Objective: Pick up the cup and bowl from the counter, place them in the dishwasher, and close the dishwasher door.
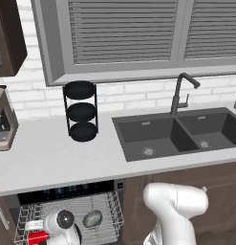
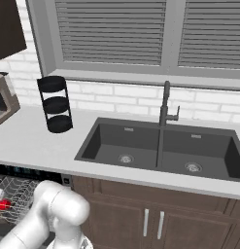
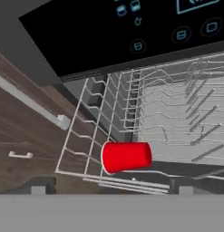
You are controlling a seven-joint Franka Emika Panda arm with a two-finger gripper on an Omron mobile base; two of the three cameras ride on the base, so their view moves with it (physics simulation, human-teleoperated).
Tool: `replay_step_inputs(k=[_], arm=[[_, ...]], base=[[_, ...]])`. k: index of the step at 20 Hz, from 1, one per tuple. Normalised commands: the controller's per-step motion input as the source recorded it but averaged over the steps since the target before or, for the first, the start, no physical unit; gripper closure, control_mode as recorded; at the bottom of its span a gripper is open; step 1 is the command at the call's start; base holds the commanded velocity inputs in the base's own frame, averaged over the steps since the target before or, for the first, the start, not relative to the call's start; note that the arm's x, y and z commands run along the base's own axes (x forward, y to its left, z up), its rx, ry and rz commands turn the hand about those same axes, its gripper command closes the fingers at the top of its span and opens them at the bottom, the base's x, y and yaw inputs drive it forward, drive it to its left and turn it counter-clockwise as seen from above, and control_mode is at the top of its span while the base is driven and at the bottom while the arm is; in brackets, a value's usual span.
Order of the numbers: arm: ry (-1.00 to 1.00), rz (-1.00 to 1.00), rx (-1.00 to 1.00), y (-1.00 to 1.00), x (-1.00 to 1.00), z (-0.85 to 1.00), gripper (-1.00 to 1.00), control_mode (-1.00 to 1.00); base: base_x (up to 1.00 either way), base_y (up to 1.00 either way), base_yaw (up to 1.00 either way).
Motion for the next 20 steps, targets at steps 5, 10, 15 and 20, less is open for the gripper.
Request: replay_step_inputs(k=[5, 10, 15, 20], arm=[[0.04, 0.0, 0.09, -0.38, -0.97, 0.21, -1.0, -1.0], [0.15, 0.0, 0.02, -0.09, -0.24, -0.06, -1.0, -1.0], [0.06, 0.0, 0.0, 0.0, 0.01, -0.41, -1.0, -1.0], [0.01, 0.0, -0.01, 0.0, 0.01, -0.59, -1.0, -1.0]], base=[[0.0, 0.0, 0.0], [0.0, 0.0, 0.0], [0.0, 0.0, 0.0], [0.0, 0.0, 0.0]])
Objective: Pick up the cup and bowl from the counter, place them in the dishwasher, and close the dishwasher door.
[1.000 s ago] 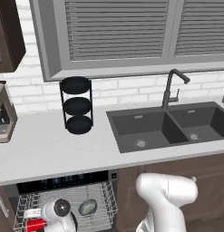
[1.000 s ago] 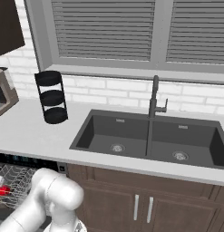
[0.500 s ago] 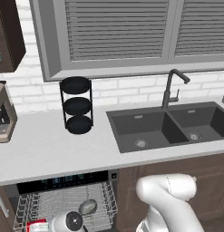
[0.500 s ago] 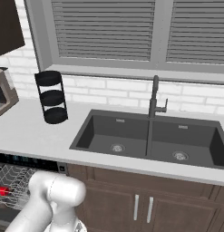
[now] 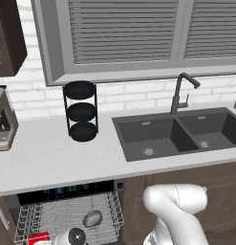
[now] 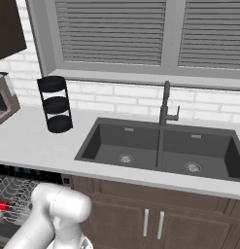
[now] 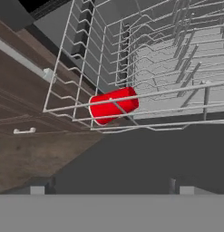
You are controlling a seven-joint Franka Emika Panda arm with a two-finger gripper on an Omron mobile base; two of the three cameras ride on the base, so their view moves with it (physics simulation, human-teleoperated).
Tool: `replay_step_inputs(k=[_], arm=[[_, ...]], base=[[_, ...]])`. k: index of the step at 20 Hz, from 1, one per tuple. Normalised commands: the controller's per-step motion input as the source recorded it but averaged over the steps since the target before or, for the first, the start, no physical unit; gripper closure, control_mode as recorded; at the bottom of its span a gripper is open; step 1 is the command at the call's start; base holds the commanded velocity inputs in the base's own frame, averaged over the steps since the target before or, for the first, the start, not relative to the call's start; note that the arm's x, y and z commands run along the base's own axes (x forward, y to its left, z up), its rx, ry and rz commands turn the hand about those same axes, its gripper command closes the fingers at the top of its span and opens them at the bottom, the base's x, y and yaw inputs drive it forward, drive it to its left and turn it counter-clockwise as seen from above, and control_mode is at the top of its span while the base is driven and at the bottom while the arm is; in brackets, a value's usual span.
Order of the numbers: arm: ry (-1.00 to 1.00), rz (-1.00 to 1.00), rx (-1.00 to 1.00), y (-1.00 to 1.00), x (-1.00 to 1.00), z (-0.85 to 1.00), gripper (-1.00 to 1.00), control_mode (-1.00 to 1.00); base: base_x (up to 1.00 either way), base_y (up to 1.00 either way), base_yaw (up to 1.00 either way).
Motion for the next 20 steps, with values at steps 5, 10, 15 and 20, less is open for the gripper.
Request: replay_step_inputs(k=[5, 10, 15, 20], arm=[[0.0, 0.0, -0.04, 0.0, 0.07, -0.38, -1.0, -1.0], [0.0, 0.0, -0.06, 0.0, 0.21, -0.33, -1.0, -1.0], [0.0, 0.0, -0.06, 0.0, 0.3, -0.24, -1.0, -1.0], [-0.02, 0.0, -0.07, 0.0, 0.37, -0.23, -1.0, -1.0]], base=[[0.0, 0.0, 0.0], [0.0, 0.0, 0.0], [0.0, 0.0, 0.0], [0.0, 0.0, 0.0]])
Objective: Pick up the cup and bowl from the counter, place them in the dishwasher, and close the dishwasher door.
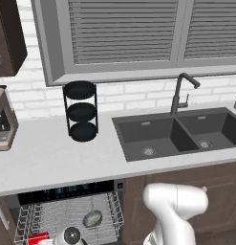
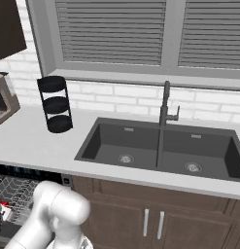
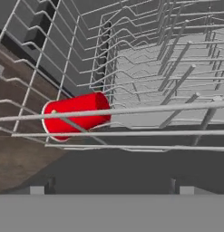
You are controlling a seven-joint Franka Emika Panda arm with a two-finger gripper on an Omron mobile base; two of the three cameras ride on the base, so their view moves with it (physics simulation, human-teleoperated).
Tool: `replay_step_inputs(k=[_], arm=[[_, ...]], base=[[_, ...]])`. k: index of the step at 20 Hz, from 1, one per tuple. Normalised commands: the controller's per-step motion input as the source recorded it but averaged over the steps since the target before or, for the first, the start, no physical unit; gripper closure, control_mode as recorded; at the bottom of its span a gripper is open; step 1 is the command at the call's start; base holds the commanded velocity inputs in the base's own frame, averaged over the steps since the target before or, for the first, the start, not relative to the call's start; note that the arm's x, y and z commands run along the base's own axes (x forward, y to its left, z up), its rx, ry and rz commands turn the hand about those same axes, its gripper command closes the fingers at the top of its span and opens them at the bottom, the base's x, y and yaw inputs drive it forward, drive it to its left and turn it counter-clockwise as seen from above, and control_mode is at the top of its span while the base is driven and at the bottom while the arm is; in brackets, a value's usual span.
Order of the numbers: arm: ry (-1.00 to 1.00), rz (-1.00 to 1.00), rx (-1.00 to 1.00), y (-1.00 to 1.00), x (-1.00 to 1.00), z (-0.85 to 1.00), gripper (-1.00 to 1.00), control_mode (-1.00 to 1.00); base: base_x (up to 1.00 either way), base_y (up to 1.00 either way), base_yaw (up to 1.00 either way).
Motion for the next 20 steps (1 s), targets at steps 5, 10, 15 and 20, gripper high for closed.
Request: replay_step_inputs(k=[5, 10, 15, 20], arm=[[-0.04, 0.0, -0.09, 0.0, 0.38, -0.25, -1.0, -1.0], [-0.04, 0.0, -0.11, 0.0, 0.38, -0.31, -1.0, -1.0], [-0.01, 0.0, -0.1, 0.0, 0.4, -0.36, -1.0, -1.0], [-0.01, 0.0, -0.09, 0.0, 0.51, -0.38, -1.0, -1.0]], base=[[0.0, 0.0, 0.0], [0.0, 0.0, 0.0], [0.0, 0.0, 0.0], [0.0, 0.0, 0.0]])
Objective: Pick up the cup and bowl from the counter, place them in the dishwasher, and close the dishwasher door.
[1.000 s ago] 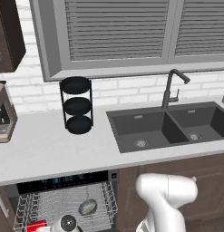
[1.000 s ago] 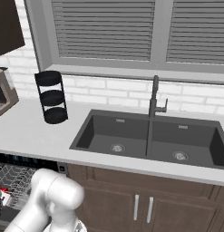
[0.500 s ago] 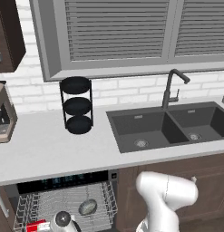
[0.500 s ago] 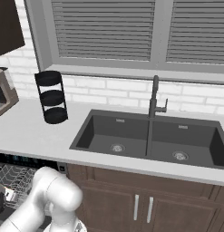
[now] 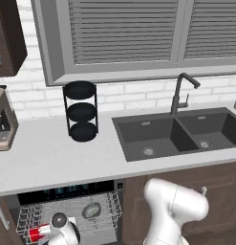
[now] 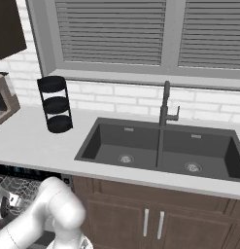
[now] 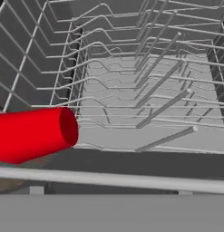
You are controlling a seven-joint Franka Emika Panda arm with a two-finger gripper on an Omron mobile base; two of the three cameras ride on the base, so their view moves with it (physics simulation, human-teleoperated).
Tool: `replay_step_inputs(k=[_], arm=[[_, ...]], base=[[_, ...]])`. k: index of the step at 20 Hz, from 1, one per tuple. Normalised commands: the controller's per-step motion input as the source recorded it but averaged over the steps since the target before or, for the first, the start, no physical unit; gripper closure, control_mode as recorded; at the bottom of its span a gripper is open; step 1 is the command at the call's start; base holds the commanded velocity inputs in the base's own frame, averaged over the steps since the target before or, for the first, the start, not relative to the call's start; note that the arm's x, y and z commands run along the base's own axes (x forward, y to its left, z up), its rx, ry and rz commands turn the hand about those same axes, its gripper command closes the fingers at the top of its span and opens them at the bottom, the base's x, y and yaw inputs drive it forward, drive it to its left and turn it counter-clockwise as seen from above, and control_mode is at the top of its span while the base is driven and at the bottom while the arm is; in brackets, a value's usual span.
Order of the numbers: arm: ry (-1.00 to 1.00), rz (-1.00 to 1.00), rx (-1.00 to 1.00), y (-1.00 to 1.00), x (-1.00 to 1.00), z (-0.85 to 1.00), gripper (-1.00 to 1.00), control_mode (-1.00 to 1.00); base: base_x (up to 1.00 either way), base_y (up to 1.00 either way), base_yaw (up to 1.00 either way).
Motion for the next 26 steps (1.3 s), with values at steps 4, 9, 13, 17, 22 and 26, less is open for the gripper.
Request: replay_step_inputs(k=[4, 9, 13, 17, 22, 26], arm=[[-0.15, 0.0, -0.13, 0.0, 0.72, -0.19, -1.0, -1.0], [-0.19, 0.0, -0.14, 0.0, 0.53, -0.12, -1.0, -1.0], [-0.13, 0.0, -0.07, 0.01, -0.14, 0.02, -1.0, -1.0], [0.0, 0.03, 0.05, 0.02, -0.98, 0.71, -1.0, -1.0], [0.19, 0.07, 0.19, 0.0, -1.0, 1.0, -1.0, -1.0], [0.35, 0.12, 0.1, 0.0, -1.0, 0.76, -1.0, -1.0]], base=[[0.0, 0.0, 0.0], [0.0, 0.0, 0.0], [0.0, 0.0, 0.0], [0.0, 0.0, 0.0], [0.0, 0.0, 0.0], [0.0, 0.0, 0.0]])
